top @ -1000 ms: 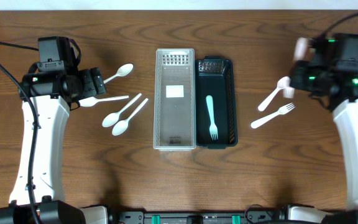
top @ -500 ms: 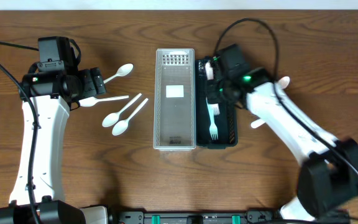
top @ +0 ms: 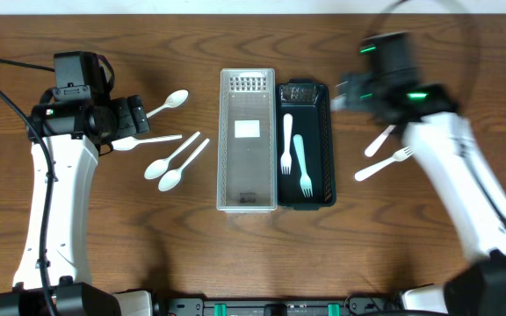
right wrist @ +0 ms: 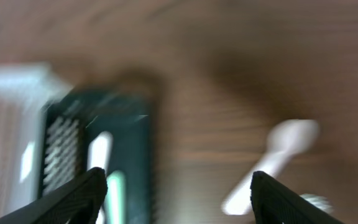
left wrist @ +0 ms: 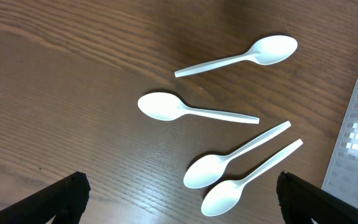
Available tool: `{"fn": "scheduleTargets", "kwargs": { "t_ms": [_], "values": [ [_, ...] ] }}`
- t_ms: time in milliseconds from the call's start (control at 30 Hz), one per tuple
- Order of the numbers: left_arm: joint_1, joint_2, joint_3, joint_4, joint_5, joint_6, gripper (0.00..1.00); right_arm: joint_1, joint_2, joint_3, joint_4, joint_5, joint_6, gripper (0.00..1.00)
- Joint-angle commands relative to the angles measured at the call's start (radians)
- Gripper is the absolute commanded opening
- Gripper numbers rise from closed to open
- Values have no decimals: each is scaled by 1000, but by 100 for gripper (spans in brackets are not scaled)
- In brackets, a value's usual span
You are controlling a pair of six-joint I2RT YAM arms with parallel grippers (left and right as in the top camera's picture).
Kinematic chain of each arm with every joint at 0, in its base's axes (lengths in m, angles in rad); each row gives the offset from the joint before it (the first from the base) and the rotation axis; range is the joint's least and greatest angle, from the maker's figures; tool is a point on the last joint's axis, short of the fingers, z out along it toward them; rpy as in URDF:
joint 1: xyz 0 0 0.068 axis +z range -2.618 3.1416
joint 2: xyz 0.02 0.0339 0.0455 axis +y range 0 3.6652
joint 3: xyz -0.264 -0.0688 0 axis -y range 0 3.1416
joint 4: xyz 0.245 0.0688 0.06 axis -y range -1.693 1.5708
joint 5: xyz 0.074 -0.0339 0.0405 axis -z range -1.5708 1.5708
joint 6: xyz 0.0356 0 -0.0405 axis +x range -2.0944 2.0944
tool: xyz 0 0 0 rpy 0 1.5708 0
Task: Pack container
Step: 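Return the right gripper to the forks and grasp the third fork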
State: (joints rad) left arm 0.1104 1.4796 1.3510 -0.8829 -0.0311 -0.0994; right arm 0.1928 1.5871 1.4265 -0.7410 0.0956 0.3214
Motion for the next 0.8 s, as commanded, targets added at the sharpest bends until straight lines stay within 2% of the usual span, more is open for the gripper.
{"fn": "scheduleTargets", "kwargs": {
  "t_ms": [0,100,200,433,767],
  "values": [
    [4,10,21,-3,-11,16,98,-135,-3,0,-58,65,91,76],
    [4,10,21,-3,-11,16,98,-234,32,-24,-142,57,180,75],
    [4,10,21,-3,-11,16,98,-275,90,-46,-213,37,252,75],
    [4,10,21,-3,-11,16,98,-257,220,-103,-198,-5,319,77],
    [4,10,21,-3,-11,16,98,-245,348,-107,-190,-32,329,65]
  ]
}}
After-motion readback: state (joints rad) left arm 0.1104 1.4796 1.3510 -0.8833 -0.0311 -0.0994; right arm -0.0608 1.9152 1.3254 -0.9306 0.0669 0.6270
